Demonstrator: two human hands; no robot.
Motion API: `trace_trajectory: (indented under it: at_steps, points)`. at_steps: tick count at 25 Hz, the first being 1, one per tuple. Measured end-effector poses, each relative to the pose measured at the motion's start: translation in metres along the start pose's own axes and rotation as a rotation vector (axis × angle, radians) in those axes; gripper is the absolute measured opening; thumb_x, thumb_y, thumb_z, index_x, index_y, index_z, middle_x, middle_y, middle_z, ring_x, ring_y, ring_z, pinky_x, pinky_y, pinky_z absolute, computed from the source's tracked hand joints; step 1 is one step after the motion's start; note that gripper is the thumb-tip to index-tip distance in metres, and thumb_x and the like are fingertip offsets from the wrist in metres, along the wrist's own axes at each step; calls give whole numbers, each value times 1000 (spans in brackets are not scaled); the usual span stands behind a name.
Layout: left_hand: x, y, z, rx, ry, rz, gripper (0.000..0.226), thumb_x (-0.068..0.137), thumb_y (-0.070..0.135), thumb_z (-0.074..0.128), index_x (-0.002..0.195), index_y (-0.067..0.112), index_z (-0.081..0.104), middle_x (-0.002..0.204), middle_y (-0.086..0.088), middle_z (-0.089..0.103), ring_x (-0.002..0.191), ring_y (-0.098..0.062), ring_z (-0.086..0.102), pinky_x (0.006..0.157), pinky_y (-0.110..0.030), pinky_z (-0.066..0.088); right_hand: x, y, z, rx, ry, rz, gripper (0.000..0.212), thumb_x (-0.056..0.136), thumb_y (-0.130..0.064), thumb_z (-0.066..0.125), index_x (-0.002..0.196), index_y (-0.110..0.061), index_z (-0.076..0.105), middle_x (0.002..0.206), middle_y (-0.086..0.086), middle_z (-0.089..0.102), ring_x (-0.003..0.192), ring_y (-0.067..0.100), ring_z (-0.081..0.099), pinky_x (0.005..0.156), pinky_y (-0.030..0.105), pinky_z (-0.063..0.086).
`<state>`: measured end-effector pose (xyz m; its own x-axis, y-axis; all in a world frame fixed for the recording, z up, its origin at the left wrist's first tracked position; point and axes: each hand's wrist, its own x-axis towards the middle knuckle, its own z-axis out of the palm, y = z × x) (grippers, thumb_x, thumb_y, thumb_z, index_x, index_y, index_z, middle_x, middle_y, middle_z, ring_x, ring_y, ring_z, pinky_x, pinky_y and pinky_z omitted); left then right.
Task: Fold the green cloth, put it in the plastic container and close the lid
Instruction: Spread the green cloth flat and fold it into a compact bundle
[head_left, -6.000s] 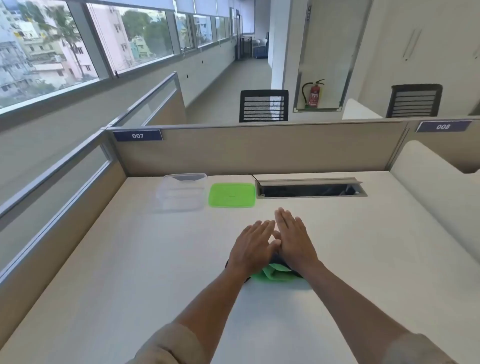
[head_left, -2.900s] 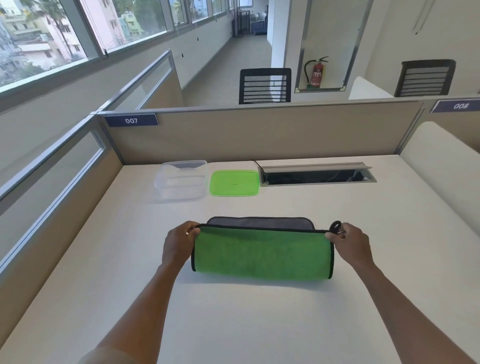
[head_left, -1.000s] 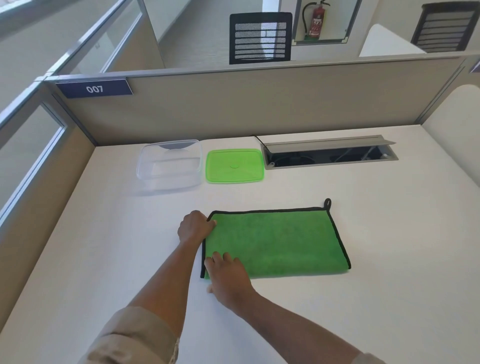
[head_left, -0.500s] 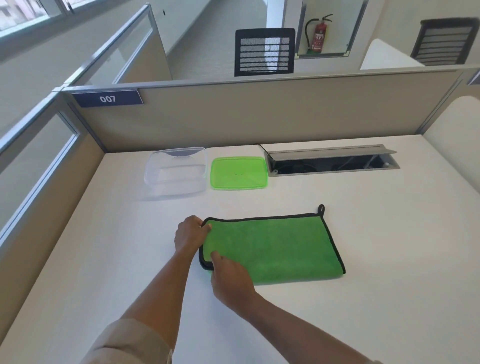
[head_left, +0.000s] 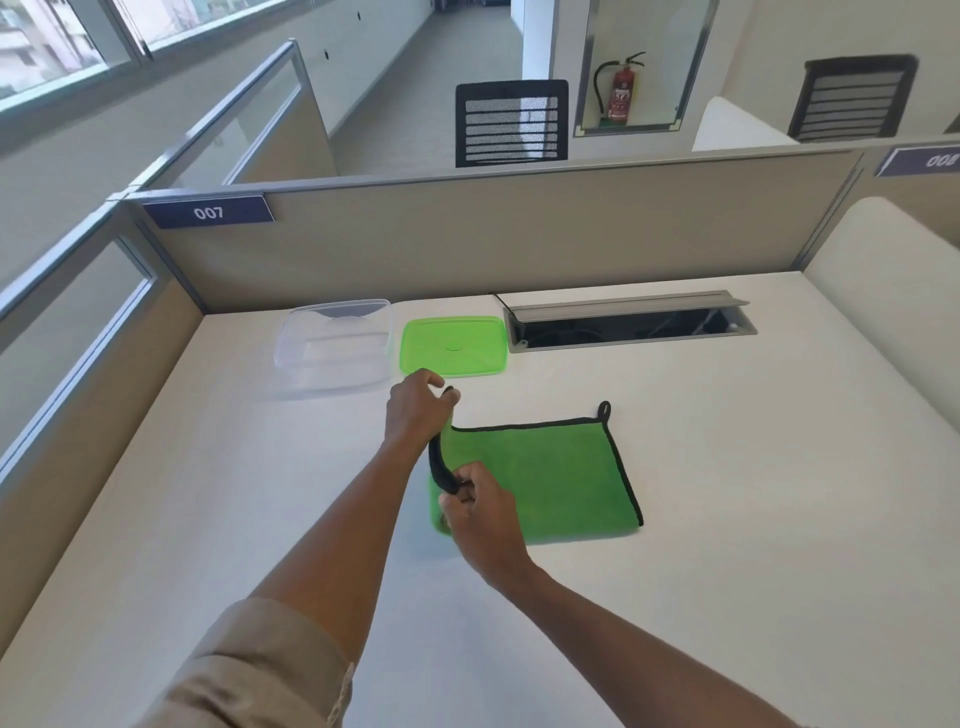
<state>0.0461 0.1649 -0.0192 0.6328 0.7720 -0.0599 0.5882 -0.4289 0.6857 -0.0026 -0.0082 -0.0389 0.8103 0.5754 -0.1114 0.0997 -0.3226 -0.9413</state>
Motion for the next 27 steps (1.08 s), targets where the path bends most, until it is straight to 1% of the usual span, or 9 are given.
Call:
trace_trajectory:
  at_steps: [2, 4, 7, 13, 17, 19, 22, 25, 27]
  points:
    - [-3, 20, 11, -10, -13, 23, 31, 81, 39, 70, 106, 20, 66, 97, -7, 70, 91, -23, 59, 72, -28, 37, -3, 3, -20, 76, 47, 36, 11, 83, -11, 59, 93, -14, 58, 74, 13, 67, 67, 28, 63, 65, 43, 55]
    - [-8, 39, 23, -15, -16, 48, 32, 81, 39, 71, 106, 20, 66, 90, -4, 68, 82, -21, 57, 69, -28, 37, -5, 7, -42, 143, 94, 72, 16, 84, -10, 59, 99, -16, 58, 77, 17, 68, 73, 34, 67, 69, 51, 58]
    - [-16, 63, 44, -38, -36, 70, 33, 81, 37, 71, 108, 18, 65, 85, -1, 66, 77, -20, 58, 67, -28, 38, -9, 18, -73, 236, 145, 125, 22, 87, -7, 59, 105, -19, 58, 79, 17, 70, 69, 27, 72, 67, 45, 62]
    - [-34, 102, 97, -61, -122, 85, 35, 82, 37, 69, 111, 19, 63, 98, -6, 69, 86, -21, 60, 70, -29, 41, -16, 49, -129, 264, 228, 216, 17, 90, -5, 57, 106, -11, 60, 79, 8, 73, 65, 15, 72, 66, 32, 63]
    - [-44, 114, 134, -38, -165, 69, 33, 82, 34, 70, 111, 18, 63, 99, -6, 68, 81, -19, 59, 69, -27, 39, -18, 69, -152, 206, 253, 278, 12, 89, -7, 56, 100, -10, 61, 80, 13, 72, 63, 14, 73, 66, 38, 62]
    - [-48, 116, 150, -16, -179, 66, 34, 83, 33, 70, 112, 17, 63, 101, -7, 68, 82, -20, 61, 70, -28, 41, -19, 78, -158, 193, 246, 302, 9, 88, -8, 56, 93, -10, 62, 82, 17, 70, 58, 14, 71, 60, 40, 59]
    - [-52, 117, 168, -10, -186, 50, 33, 83, 32, 69, 111, 17, 63, 102, -8, 68, 84, -23, 65, 70, -28, 43, -17, 90, -169, 164, 273, 320, 9, 85, -8, 55, 87, -13, 61, 77, 16, 67, 53, 15, 69, 50, 34, 55]
    - [-54, 122, 178, -59, -206, 26, 32, 84, 33, 66, 111, 17, 63, 97, -5, 70, 75, -17, 65, 66, -27, 44, -13, 102, -179, 96, 274, 350, 10, 82, -10, 55, 88, -17, 59, 71, 7, 66, 61, 25, 69, 55, 38, 57]
    - [-58, 123, 182, -80, -258, 18, 28, 87, 34, 62, 109, 18, 63, 94, -3, 69, 71, -13, 65, 61, -27, 47, -13, 110, -185, -46, 232, 366, 21, 82, -14, 59, 102, -17, 55, 73, 2, 66, 68, 23, 65, 62, 38, 54]
